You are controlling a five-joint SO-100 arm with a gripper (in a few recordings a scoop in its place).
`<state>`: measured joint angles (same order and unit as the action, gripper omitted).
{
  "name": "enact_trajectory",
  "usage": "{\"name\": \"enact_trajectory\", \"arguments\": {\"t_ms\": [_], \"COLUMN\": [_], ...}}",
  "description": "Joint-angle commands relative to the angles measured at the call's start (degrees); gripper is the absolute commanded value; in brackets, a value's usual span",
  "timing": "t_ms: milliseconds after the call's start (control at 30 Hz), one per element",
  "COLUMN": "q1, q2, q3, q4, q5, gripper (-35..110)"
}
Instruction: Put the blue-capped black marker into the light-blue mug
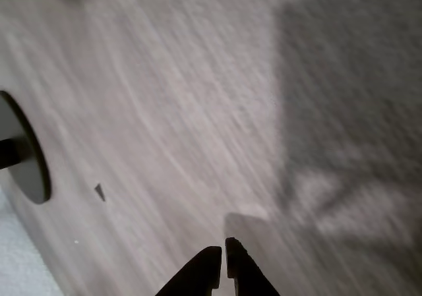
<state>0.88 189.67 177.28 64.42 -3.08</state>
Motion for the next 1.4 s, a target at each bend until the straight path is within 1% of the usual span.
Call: {"name": "enact_trajectory", "arguments": {"t_ms": [0, 233, 1367], "q1": [0.35, 0.53, 0.62], "q2": [1.49, 1.49, 1.49], "q3": [0.09, 0.09, 0.09], "q4": [1.58, 6.06, 6.15], "q5": [-0.26, -0.35, -0.35], "gripper": [0, 0, 0]}}
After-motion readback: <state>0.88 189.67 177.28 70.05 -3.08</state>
